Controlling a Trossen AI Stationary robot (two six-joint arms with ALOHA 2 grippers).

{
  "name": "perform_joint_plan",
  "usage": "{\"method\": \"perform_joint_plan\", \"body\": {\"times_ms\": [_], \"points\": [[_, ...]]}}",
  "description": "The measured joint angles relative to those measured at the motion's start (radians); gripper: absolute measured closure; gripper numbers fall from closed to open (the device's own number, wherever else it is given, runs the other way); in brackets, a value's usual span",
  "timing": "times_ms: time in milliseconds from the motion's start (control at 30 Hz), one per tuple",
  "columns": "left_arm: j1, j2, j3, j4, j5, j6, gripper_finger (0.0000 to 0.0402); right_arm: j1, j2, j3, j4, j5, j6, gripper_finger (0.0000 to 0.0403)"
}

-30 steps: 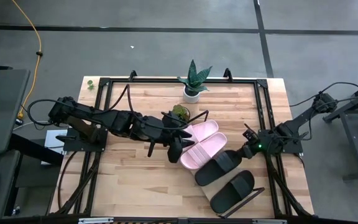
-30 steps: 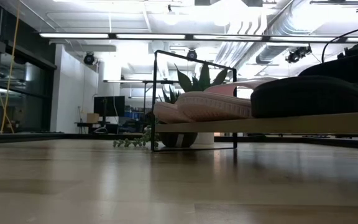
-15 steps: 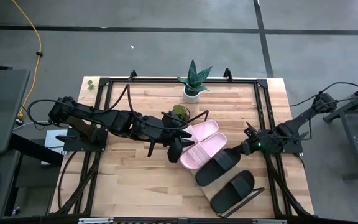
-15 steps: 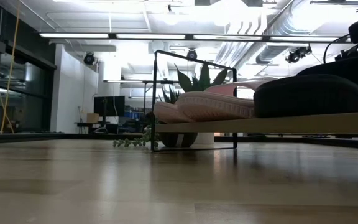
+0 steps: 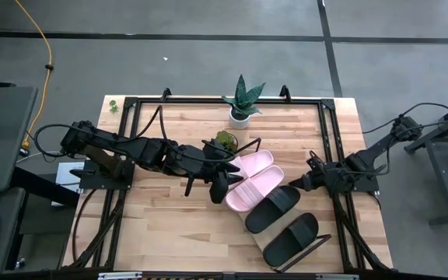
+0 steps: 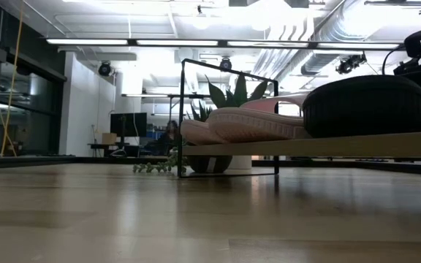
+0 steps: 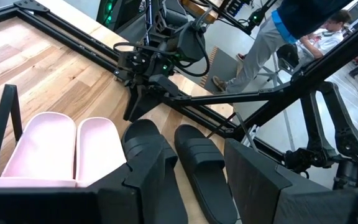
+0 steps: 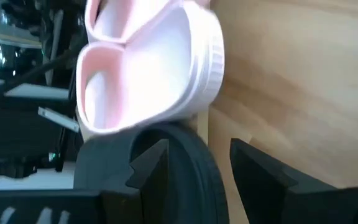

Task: Pick and place slides into the shelf
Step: Put the black slipper on the shelf

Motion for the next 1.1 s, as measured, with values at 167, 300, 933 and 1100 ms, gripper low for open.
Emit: {"method": "perform_joint_plan", "body": {"times_ms": [167, 300, 933, 1100], "points": [[0.000, 0.000, 0.000, 0.000, 0.000, 0.000, 0.0248, 0.000, 0.000, 0.000, 0.000, 0.030, 0.000, 0.0242], [0.000, 0.000, 0.000, 0.000, 0.000, 0.000, 0.0248, 0.000, 0.000, 0.000, 0.000, 0.028, 0.005, 0.0242], [-0.007, 0.000, 0.000, -0.004, 0.015, 0.000, 0.0248, 0.000, 0.045, 0.000, 0.003, -0.133, -0.003, 0.0275], [-0.008, 0.000, 0.000, -0.016, 0.015, 0.000, 0.0248, 0.000, 0.045, 0.000, 0.004, -0.166, -0.004, 0.0314]]}}
